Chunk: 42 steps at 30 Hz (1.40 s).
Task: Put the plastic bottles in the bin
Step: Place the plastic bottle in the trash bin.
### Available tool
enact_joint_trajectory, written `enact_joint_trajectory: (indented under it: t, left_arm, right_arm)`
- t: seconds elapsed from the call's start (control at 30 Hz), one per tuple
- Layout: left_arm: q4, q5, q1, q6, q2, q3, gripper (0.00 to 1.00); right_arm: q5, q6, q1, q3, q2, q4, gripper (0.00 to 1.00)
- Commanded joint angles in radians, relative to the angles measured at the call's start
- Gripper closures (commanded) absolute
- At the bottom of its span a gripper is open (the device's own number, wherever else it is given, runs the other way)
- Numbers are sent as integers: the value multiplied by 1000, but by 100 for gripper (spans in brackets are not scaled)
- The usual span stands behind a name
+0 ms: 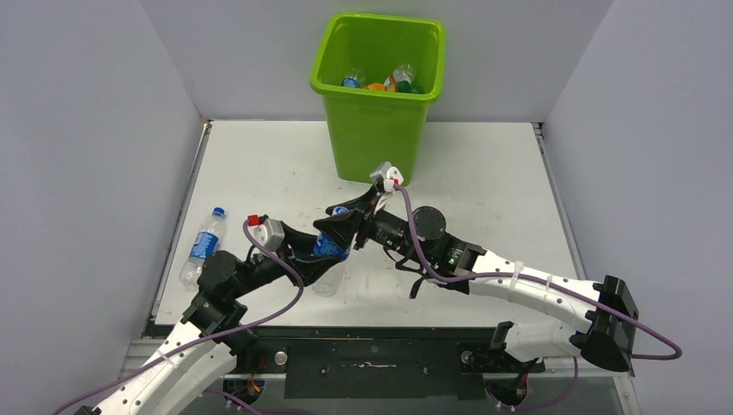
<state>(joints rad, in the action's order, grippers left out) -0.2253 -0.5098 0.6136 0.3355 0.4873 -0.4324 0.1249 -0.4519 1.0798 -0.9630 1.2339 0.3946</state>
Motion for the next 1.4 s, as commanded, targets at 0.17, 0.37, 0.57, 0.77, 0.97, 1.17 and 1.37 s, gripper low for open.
enact_joint_trajectory:
  t: [0.17, 0.37, 0.57, 0.77, 0.97, 1.17, 1.37]
  left_arm:
    - [-76, -17, -13, 40, 1, -13, 43]
    - [-93, -89, -21, 76, 48, -21, 32]
    - [-88, -106, -23, 83, 78, -26, 32]
    - [-88, -118, -23, 82, 80, -28, 67]
    - [-80, -65, -23, 75, 35, -23, 100]
    - [-95, -64, -23, 83, 24, -17, 100]
    - [-106, -84, -24, 92, 36, -17, 100]
  right_arm:
    - [110, 39, 0, -86, -7, -72, 95]
    - [133, 19, -1, -127, 2, -99, 95]
    - [144, -20, -2, -143, -3, -67, 95]
    - [151, -47, -2, -152, -5, -30, 95]
    - [119, 15, -1, -168, -39, -191, 53]
    - [41, 27, -1, -108, -117, -222, 35]
    - [35, 10, -2, -114, -71, -194, 45]
